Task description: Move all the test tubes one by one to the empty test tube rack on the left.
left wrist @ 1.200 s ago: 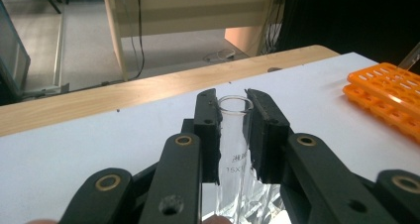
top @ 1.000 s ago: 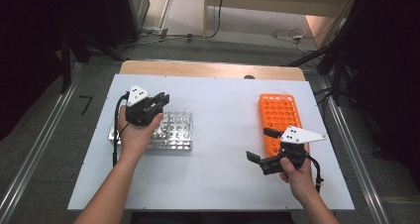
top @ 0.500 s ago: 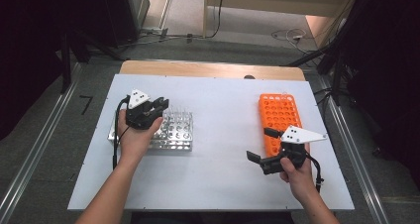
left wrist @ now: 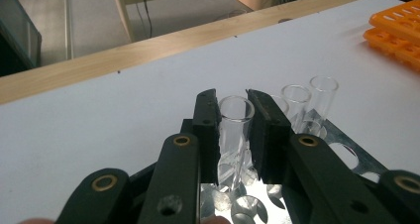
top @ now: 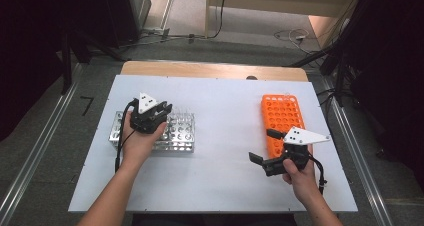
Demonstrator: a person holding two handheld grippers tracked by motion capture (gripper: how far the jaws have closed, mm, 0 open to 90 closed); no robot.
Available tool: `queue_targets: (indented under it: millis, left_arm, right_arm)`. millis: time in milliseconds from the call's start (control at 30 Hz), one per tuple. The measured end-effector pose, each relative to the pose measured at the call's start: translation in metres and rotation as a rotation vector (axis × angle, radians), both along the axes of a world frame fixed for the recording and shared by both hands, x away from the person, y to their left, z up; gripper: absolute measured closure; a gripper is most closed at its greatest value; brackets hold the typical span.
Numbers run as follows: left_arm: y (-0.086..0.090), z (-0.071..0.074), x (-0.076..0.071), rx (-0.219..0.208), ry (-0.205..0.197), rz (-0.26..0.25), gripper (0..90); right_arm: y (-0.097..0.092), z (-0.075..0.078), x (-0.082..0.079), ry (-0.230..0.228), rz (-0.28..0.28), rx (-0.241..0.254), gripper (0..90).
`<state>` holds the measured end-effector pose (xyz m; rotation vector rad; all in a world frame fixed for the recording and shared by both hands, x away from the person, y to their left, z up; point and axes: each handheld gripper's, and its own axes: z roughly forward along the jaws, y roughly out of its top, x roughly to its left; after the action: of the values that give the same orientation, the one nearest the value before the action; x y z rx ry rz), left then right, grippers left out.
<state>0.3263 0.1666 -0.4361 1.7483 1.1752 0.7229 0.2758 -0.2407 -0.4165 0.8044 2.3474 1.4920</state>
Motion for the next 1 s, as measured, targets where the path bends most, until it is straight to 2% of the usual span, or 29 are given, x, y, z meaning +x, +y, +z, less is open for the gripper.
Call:
queue_targets:
  millis: [100, 167, 267, 367, 400, 500, 633, 833, 1000]
  left_arm:
    - [0.003, 0.0, 0.002, -0.042, 0.035, 0.003, 73.2]
    - [0.004, -0.001, 0.002, -0.046, 0.054, 0.007, 72.0]
    - [0.006, -0.001, 0.001, -0.049, 0.061, 0.012, 69.9]
    - [0.009, 0.0, -0.002, -0.079, 0.064, 0.014, 65.9]
    - [0.009, 0.0, -0.003, -0.088, 0.059, 0.018, 61.0]
    - [0.009, 0.002, -0.009, -0.096, 0.046, -0.005, 46.9]
    - [0.008, 0.004, -0.02, -0.13, 0.035, -0.039, 27.9]
    - [0.0, 0.01, -0.039, -0.157, 0.008, -0.116, 11.4]
    - [-0.009, 0.016, -0.055, -0.162, -0.01, -0.188, 1.9]
  right_arm:
    - [-0.001, 0.0, 0.0, 0.003, -0.003, 0.001, 0.0]
    - [-0.001, 0.0, 0.0, 0.004, -0.004, -0.002, 0.0]
    - [-0.001, 0.0, 0.001, 0.005, -0.006, 0.0, 0.0]
    - [-0.002, 0.0, 0.001, 0.004, -0.006, 0.0, 0.0]
    - [-0.002, 0.0, 0.001, 0.003, -0.007, -0.001, 0.0]
    - [-0.002, 0.0, 0.001, 0.003, -0.01, 0.001, 0.0]
    - [-0.004, 0.0, 0.002, 0.002, -0.015, 0.003, 0.0]
    - [-0.007, 0.002, 0.005, 0.005, -0.031, 0.006, 0.0]
    - [-0.013, 0.002, 0.01, 0.005, -0.053, 0.009, 0.0]
